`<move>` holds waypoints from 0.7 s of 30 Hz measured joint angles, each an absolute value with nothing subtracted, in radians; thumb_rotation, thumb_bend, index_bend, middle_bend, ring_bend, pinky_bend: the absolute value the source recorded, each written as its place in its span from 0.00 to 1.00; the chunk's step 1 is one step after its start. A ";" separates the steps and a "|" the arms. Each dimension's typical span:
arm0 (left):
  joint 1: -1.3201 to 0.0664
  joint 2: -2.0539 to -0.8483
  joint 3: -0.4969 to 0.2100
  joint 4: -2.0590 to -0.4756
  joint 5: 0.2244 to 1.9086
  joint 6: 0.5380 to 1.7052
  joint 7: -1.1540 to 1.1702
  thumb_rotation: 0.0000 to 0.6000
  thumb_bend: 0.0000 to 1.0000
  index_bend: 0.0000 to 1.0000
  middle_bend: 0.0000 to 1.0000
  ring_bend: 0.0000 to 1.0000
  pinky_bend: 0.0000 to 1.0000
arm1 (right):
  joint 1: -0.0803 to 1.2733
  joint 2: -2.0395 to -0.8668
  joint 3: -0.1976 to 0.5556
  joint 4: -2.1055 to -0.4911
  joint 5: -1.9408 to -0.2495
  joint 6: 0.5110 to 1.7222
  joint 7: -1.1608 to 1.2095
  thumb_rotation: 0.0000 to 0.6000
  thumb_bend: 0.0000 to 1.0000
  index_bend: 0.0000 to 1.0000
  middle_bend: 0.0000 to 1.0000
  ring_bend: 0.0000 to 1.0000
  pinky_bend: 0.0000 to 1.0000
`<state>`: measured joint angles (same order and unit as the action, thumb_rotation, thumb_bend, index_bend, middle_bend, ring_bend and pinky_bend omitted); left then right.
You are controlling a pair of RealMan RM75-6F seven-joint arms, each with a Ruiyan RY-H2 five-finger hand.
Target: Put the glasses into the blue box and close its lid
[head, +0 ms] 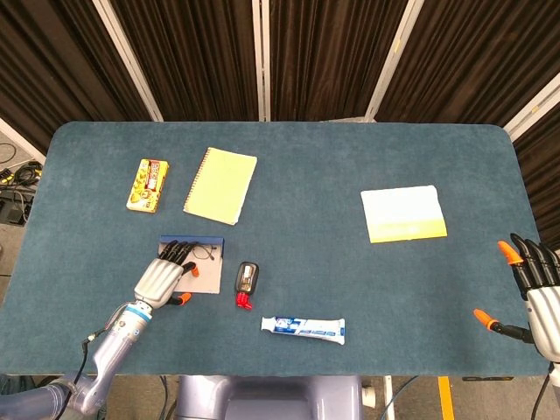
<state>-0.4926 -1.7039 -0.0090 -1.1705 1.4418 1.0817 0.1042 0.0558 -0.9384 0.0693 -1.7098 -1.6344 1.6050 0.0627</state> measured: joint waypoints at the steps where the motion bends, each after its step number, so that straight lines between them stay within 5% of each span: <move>1: -0.493 -1.704 -0.009 -1.170 1.442 1.081 0.104 1.00 0.44 0.41 0.00 0.00 0.00 | 0.056 -0.938 0.069 -1.710 -1.634 1.605 0.064 1.00 0.00 0.00 0.00 0.00 0.00; 21: -0.495 -1.677 -0.036 -1.198 1.427 1.087 0.103 1.00 0.47 0.41 0.00 0.00 0.00 | 0.056 -0.939 0.069 -1.706 -1.638 1.609 0.072 1.00 0.00 0.00 0.00 0.00 0.00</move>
